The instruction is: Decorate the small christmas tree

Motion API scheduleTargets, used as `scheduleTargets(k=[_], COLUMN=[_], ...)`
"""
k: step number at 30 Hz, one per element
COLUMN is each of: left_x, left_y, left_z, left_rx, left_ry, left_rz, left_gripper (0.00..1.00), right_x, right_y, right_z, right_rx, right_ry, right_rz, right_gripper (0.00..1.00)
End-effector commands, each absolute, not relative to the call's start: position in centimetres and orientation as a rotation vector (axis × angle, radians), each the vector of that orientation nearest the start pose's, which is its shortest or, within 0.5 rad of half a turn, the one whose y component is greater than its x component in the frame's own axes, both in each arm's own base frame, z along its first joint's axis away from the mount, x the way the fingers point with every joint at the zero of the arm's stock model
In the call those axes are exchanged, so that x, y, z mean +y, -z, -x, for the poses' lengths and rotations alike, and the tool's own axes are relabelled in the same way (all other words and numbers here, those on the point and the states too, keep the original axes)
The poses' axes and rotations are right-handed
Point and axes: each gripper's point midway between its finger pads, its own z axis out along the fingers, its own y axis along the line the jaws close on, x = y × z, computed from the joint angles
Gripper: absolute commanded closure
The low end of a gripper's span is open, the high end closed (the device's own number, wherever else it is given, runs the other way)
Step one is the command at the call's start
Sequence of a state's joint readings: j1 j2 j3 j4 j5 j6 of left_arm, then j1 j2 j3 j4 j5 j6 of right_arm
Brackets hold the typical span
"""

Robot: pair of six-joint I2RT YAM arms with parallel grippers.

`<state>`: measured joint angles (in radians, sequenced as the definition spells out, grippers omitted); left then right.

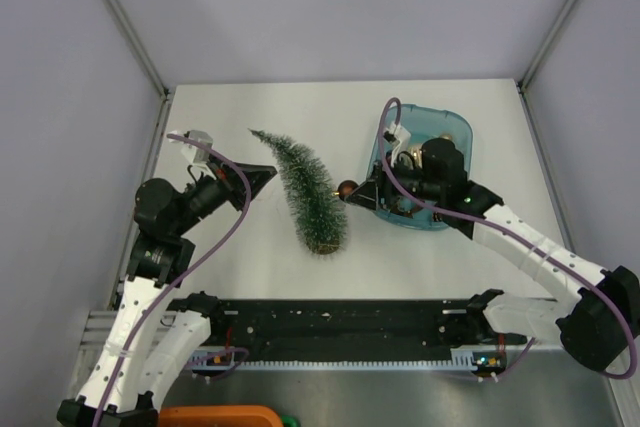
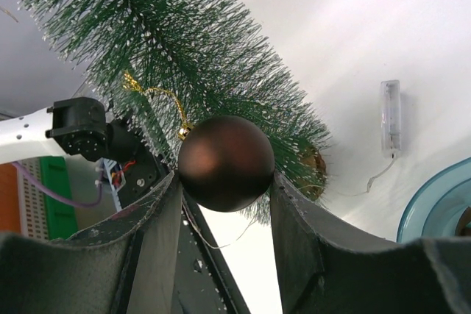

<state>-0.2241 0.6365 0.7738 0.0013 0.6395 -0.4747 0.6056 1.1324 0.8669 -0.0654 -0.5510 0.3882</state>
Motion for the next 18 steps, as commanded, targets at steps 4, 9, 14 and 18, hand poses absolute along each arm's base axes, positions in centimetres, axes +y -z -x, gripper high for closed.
scheduleTargets(k=[4, 9, 14, 18], left_x=[-17.3, -17.2, -17.2, -17.2], left_y=[-37.0, -37.1, -37.2, -37.2], left_z=[-21.2, -21.2, -21.1, -21.2], left_rx=[1.427, 1.428, 1.424, 1.426], left_ry=[1.020, 1.020, 1.022, 1.022], left_rz=[-0.389, -0.387, -0.389, -0.386], left_gripper=[1.00, 1.00, 1.00, 1.00], right_x=[28.5, 28.4, 28.5, 28.9], right_y=[-25.5, -25.3, -24.9, -24.4], right_z=[-23.4, -23.6, -23.6, -23.4], right_rx=[1.873, 1.883, 1.902, 1.918], right_ry=[-1.154, -1.141, -1.146, -1.155], right_rz=[0.608, 0.599, 0.593, 0.592], right_gripper=[0.56, 0.51, 0.49, 0.48])
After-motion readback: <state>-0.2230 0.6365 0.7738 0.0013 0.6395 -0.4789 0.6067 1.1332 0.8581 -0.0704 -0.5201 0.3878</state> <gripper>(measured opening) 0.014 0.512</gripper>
